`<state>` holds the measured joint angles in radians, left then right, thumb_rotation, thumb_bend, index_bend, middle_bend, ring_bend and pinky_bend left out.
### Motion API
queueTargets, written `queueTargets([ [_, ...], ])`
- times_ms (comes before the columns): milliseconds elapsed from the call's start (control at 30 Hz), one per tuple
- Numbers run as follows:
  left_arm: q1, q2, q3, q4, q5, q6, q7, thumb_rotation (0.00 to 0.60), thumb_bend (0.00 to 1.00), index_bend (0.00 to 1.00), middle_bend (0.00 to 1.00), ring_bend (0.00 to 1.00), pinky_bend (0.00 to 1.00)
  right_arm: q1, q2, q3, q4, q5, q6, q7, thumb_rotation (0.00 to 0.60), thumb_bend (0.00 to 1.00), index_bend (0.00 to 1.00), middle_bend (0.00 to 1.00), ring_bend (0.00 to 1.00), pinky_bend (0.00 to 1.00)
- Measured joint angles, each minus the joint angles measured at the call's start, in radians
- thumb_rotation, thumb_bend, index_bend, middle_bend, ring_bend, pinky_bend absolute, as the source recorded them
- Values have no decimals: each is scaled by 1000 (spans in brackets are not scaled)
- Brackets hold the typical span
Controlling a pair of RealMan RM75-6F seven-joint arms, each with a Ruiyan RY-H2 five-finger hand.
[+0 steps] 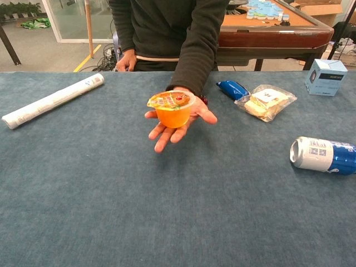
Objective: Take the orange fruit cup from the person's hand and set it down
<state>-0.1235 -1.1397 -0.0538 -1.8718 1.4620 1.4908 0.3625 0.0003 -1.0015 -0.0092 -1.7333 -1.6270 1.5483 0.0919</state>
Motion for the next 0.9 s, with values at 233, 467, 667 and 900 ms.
queueTargets([
  [233,-6,0,-1,8,7,-7,-9,600,138,0,0,0,70,-1,4,0,-5,-2,3,-5,600,67,16,44,0,57],
  [467,-38,16,-10,20,37,-40,-61,600,138,0,0,0,70,-6,24,10,-19,-3,28,-17,600,66,16,44,0,57],
  [667,-126,58,-25,45,88,-151,-214,600,138,0,0,0,70,-9,41,17,-35,-3,40,-32,600,66,16,44,0,57],
  [900,-305,86,-60,94,168,-319,-410,600,137,0,0,0,70,-9,48,17,-53,-7,38,-53,600,66,16,44,0,57],
])
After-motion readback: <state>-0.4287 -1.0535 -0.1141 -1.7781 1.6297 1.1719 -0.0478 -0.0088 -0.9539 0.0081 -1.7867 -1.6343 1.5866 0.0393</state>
